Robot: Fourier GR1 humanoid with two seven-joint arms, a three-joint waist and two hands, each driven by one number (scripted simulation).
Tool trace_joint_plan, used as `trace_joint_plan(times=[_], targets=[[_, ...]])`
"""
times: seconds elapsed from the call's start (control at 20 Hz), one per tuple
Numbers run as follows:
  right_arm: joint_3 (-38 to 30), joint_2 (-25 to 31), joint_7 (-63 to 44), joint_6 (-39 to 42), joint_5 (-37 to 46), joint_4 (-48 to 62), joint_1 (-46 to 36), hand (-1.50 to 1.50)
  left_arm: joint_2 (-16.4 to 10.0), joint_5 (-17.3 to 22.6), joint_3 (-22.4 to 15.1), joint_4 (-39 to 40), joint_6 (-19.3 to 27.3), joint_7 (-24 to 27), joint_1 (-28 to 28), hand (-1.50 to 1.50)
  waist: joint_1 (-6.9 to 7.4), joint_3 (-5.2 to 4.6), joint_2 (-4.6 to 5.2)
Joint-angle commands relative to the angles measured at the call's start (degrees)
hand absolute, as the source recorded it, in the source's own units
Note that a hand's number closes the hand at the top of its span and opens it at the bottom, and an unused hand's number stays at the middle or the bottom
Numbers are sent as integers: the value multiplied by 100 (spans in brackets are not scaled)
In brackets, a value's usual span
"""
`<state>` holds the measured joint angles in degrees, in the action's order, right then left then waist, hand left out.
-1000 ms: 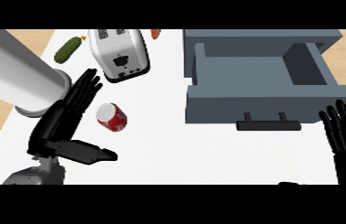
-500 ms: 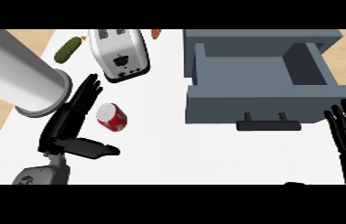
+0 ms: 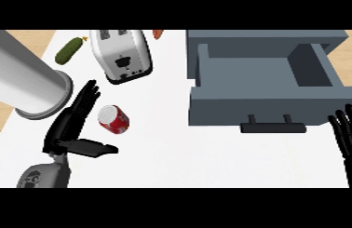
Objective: Pick up the can, place it into the drawer and close the drawer
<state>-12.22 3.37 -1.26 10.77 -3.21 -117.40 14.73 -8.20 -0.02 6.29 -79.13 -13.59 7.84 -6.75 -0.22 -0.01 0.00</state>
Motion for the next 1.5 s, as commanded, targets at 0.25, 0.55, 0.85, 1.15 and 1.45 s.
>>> trace_joint_plan(times=[0.25,0.55,0.85,1.15,1.45], targets=[[-116,-2,-238,96,-52,-194,-67,-150,-103,-201,123,1207,-68,810,-258,-150,-2,0,0],[-400,121,-325,194,-341,-71,-193,-150,-393,-247,290,2132,-378,1460,-387,-150,-10,-1,3],[-30,-202,78,31,248,112,-106,-150,-478,-313,370,2547,-327,1792,-457,-150,3,1,1],[-381,74,-194,265,-328,-142,-116,-150,-542,-408,630,4213,-81,2206,-1394,-150,-44,-2,12],[-97,-176,-24,36,198,77,-231,-150,-433,-494,527,4643,9,2776,-1469,-150,-20,-1,7]])
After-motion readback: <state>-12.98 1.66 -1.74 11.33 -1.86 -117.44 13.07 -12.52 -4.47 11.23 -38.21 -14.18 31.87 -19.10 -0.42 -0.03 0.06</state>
